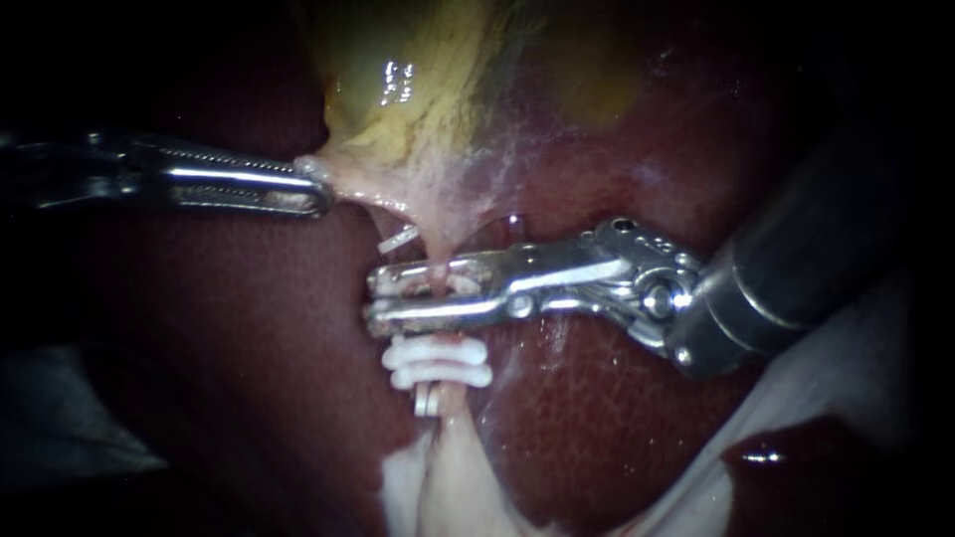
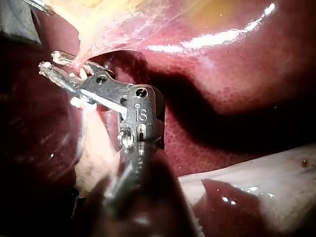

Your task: Clipping third clip right tube

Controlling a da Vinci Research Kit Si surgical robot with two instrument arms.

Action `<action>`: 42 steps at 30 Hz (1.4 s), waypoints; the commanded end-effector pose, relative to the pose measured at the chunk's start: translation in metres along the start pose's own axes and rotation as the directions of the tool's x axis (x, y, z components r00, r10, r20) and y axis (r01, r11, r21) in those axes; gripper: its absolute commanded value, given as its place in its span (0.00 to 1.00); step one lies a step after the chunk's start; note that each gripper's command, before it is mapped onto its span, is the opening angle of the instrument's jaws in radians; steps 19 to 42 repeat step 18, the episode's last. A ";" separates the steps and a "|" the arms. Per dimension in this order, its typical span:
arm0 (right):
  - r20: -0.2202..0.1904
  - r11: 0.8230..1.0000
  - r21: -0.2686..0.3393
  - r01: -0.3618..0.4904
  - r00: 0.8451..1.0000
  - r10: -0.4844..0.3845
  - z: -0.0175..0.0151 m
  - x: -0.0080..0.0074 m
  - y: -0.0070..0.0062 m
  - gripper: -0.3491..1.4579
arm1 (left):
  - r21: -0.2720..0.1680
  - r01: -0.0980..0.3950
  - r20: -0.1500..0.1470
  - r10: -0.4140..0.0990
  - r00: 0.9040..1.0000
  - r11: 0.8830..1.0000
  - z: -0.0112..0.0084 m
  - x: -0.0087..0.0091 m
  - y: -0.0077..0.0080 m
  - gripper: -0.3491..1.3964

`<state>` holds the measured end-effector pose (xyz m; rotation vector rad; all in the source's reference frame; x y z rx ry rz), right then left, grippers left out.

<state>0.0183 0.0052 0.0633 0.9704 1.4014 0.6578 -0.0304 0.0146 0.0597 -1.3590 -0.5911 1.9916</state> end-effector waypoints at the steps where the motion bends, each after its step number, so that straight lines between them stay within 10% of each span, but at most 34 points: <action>1: 0.000 1.000 0.001 -0.004 1.000 0.004 0.0000 -0.0001 -0.0001 0.00 | -0.001 0.000 0.000 0.000 1.000 1.000 0.0001 -0.0001 -0.0001 0.00; 42: 0.020 1.000 -0.007 -0.004 1.000 0.004 -0.0003 -0.0001 0.0000 0.00 | 0.000 -0.001 0.000 0.001 1.000 1.000 0.0002 -0.0002 -0.0001 0.00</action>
